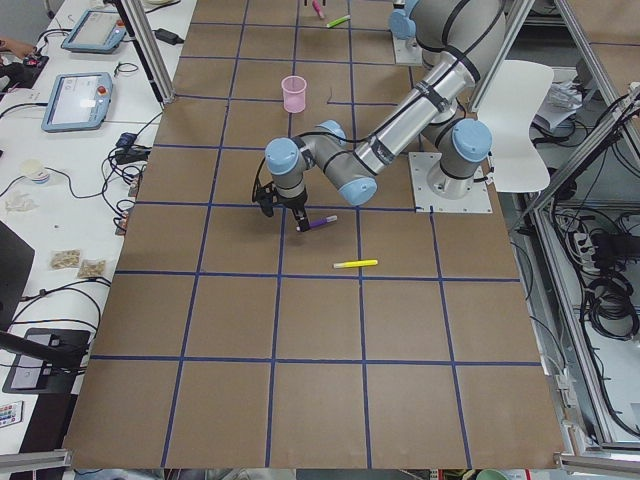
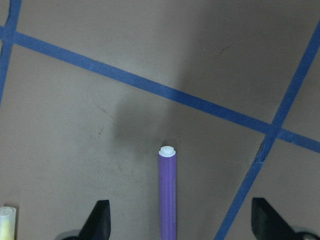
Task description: Insert purple and pink pens into pink cup
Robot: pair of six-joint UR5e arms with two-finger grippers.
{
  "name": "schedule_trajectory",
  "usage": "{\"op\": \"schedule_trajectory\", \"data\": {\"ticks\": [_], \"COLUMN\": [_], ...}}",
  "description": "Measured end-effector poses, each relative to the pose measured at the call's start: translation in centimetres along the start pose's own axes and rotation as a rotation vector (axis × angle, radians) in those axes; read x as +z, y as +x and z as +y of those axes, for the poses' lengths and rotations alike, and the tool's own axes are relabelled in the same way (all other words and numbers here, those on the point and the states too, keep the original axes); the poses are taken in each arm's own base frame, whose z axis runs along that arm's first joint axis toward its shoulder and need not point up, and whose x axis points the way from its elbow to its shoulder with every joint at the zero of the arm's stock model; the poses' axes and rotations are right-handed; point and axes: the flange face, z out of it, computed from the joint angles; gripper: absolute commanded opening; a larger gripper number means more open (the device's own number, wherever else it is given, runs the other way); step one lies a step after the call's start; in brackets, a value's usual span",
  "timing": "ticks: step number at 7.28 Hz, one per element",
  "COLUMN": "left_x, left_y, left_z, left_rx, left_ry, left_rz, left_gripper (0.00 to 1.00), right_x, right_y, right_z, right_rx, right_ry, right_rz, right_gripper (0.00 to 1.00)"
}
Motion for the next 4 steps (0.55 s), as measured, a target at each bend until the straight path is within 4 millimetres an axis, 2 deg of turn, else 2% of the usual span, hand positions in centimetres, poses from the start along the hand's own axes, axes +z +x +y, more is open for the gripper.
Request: {"op": "schedule_trajectory", "data": {"ticks": [1,2,3,4], "left_x": [0.8,1.2,1.5,1.9], "left_y": [0.0,0.0,0.0,0.0], "left_z": [-0.1,-0.1,-0.2,-0.2], "left_rx": [0.001,0.003,0.005,0.006], "left_ry": [-0.009,-0.016,-0.021,-0.029], "left_rz": [0.002,0.004,0.005,0.006], "left_gripper": [0.99,0.9,0.9,0.84], "right_x": [0.3,0.9,1.5,1.9], "right_y": [0.5,0.8,0.6,0.2], "right_z": [1.4,3.1,4.3,4.9], "right_rx": [-0.048,-0.079,-0.081,-0.074], "right_ry": [0.016,0.031,0.055,0.08], "right_rz": [-0.009,-0.016,-0.025,-0.036], "right_gripper": [0.92,0.92,0.91,0.89]}}
